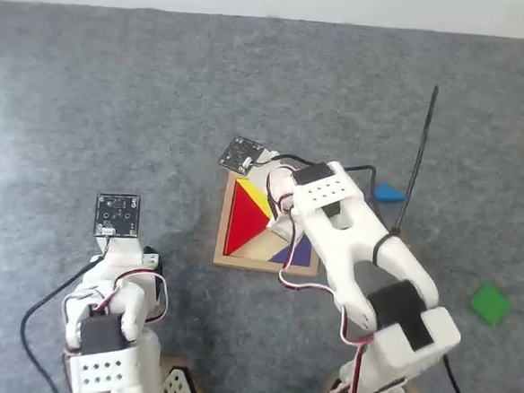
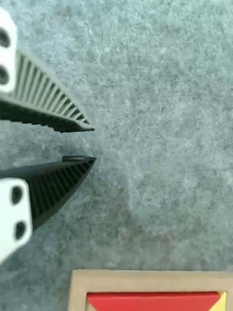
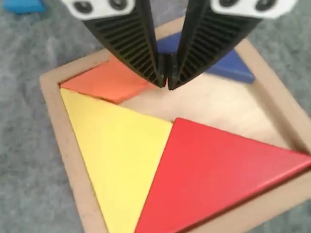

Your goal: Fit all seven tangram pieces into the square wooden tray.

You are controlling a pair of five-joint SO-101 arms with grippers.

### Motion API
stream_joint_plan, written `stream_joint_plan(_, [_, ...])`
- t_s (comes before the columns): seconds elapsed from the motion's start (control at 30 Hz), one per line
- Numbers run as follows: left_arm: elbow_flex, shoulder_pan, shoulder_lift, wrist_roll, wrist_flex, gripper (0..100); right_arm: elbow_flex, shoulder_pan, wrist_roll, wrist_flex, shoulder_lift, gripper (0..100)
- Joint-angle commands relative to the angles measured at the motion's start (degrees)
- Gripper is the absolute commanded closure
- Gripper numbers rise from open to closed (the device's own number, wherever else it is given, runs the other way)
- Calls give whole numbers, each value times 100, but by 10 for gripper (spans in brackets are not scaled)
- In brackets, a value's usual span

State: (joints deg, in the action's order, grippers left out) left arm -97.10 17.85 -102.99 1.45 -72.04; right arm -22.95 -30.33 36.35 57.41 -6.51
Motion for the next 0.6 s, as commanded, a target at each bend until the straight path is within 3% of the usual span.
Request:
stream_joint_plan(0.0, [66,-9,-105,9,-18,918,246,-233,-62,110,866,976])
stream_joint_plan(0.17, [66,-9,-105,9,-18,918,114,-145,-35,743,1824,976])
stream_joint_plan(0.3, [66,-9,-105,9,-18,918,-457,620,167,954,2510,971])
stream_joint_plan(0.4, [66,-9,-105,9,-18,918,-1160,1244,1196,1015,2853,962])
stream_joint_plan(0.57, [66,-9,-105,9,-18,918,-1934,2316,2734,1077,3037,831])
